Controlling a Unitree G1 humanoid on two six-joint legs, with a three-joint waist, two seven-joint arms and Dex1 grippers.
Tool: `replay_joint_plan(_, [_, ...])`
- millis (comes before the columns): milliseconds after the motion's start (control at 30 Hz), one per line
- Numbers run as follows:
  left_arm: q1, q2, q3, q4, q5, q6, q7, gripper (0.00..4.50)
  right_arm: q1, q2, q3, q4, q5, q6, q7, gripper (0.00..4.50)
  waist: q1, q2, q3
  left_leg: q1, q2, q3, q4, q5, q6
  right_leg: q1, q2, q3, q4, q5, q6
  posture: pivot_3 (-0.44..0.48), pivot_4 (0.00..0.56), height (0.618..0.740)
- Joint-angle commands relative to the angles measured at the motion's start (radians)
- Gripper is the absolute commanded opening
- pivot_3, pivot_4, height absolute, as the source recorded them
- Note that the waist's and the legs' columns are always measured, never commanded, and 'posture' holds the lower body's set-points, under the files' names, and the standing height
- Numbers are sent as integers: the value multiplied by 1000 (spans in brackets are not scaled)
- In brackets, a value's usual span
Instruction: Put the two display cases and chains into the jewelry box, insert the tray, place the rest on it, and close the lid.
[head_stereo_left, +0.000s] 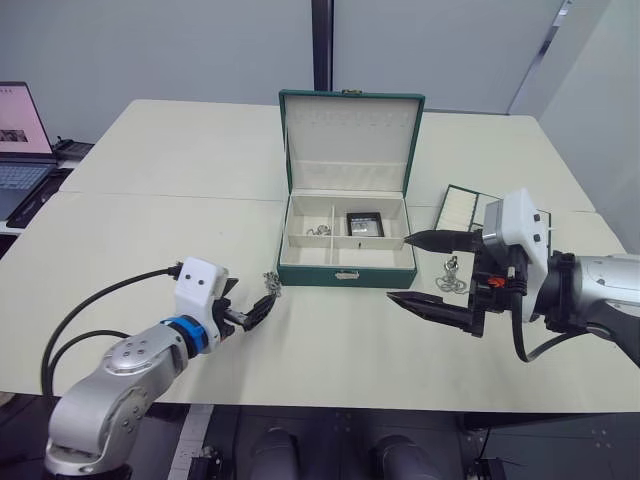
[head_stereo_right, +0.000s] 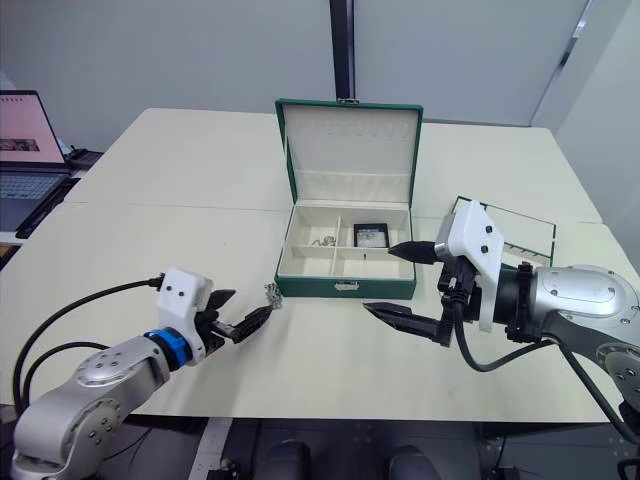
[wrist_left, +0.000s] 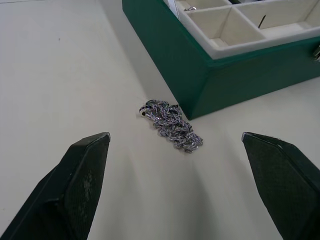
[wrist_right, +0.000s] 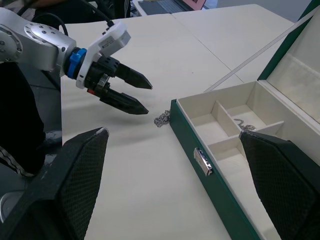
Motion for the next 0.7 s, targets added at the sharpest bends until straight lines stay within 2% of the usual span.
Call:
replay_joint_plan(33, [-24, -19, -37, 28, 69, -42, 17, 4359, -34, -16, -20, -5, 18, 5, -5, 4500, 0, 0, 0, 0, 0, 0, 0, 0, 0, 0, 0, 0, 0, 0, 0, 0, 150, 740])
replay_joint_plan(200, [-65, -38, -103, 96, 133, -84, -6, 4359, -62, -14, -9, 2, 20, 18, -12, 4500, 2, 0, 0, 0, 0, 0, 0, 0, 0, 0, 0, 0, 0, 0, 0, 0, 150, 740])
replay_joint_plan(700, [-207, -76, -165, 320, 257, -201, -92, 4359, -76, -19, -8, 10, 15, 33, -10, 4500, 3, 0, 0, 0, 0, 0, 0, 0, 0, 1, 0, -1, 0, 0, 0, 0, 150, 740])
